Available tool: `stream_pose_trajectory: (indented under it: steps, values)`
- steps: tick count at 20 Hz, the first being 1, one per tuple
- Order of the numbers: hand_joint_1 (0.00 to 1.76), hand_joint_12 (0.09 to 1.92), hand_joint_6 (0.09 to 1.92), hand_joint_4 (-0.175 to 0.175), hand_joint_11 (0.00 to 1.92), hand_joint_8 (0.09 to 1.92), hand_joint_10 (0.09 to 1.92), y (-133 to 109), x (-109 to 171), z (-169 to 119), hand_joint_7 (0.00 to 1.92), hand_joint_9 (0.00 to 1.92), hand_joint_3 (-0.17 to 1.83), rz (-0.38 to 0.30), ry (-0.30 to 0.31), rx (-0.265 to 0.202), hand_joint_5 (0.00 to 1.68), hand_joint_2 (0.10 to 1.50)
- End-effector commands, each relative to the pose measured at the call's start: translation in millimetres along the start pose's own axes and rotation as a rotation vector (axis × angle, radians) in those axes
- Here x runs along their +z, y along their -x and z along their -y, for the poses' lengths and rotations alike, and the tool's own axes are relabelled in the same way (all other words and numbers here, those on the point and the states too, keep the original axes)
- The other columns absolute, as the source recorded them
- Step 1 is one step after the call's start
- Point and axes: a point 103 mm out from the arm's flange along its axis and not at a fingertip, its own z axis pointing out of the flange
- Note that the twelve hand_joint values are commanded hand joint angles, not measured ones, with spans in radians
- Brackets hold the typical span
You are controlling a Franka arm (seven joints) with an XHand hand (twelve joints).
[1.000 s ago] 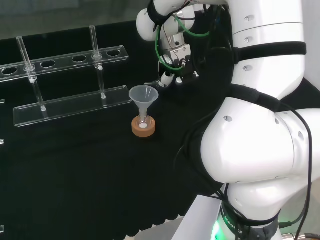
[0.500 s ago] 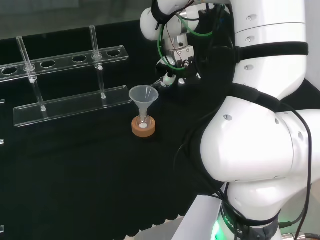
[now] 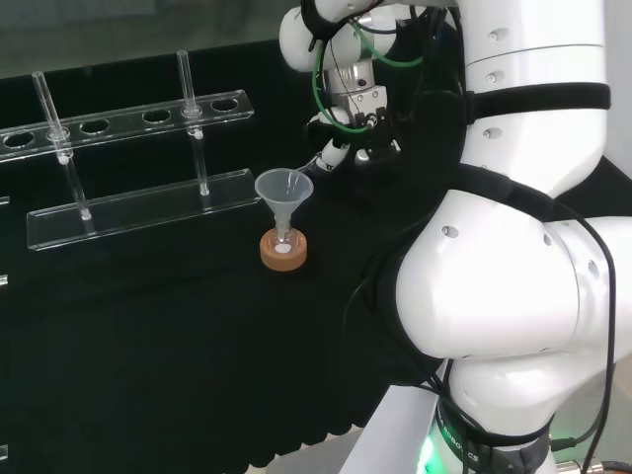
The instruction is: Put the weighing funnel back on the table.
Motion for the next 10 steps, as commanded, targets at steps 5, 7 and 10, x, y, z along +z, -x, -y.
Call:
stream_pose_trajectory:
  steps: [5, 7, 10]
  values:
    - [0.81, 1.36, 0.09, -0.019, 0.15, 0.54, 0.70, -2.9, -44.4, 56.4, 0.02, 0.23, -0.17, 0.002, 0.108, 0.022, 0.26, 0.91]
    - [0.81, 1.36, 0.09, -0.019, 0.16, 0.55, 0.70, -5.3, -53.4, 69.5, 0.03, 0.23, -0.17, 0.005, 0.122, 0.031, 0.27, 0.91]
    - [0.81, 1.36, 0.09, -0.019, 0.16, 0.56, 0.70, -10.8, -65.8, 90.2, 0.04, 0.24, -0.17, 0.014, 0.143, 0.045, 0.28, 0.91]
